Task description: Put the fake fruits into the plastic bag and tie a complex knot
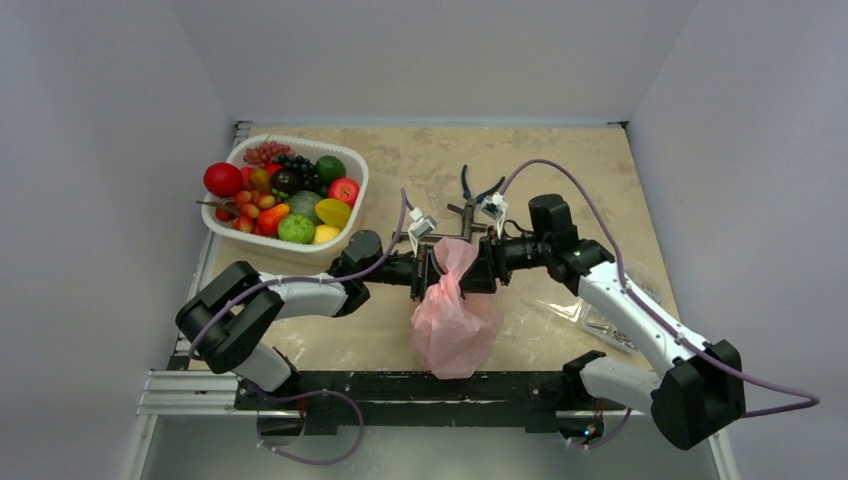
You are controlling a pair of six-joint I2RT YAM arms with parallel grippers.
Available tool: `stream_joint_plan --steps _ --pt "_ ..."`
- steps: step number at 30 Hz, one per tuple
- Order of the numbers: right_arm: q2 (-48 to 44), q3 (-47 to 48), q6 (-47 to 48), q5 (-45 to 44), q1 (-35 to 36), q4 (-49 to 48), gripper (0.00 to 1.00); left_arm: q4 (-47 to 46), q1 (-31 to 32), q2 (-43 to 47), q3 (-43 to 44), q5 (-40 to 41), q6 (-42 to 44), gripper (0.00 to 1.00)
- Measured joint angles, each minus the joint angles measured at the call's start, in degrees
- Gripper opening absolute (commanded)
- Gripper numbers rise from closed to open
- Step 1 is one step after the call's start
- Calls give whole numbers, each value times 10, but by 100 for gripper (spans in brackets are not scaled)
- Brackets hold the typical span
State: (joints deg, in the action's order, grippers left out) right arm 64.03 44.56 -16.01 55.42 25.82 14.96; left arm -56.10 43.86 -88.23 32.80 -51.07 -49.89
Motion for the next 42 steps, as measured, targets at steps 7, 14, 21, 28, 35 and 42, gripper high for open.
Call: stream_joint_plan --steps 7,14,21,28,35,42 --pt "-12 36 125 4 -9 128 51 -17 -2 0 1 0 -5 0" --pt "-14 36 136 16 -9 132 42 -45 0 -2 20 -6 -16 0" --pt "-14 36 95 40 -9 91 38 -52 12 -8 22 -13 -15 0" --pt "-14 36 96 46 -9 95 25 -51 12 -8 18 -17 -4 0" --pt "-16 36 97 49 -9 104 3 -51 12 -7 13 -23 3 0" --pt "-29 36 99 46 -12 113 0 -51 12 -2 8 -36 16 1"
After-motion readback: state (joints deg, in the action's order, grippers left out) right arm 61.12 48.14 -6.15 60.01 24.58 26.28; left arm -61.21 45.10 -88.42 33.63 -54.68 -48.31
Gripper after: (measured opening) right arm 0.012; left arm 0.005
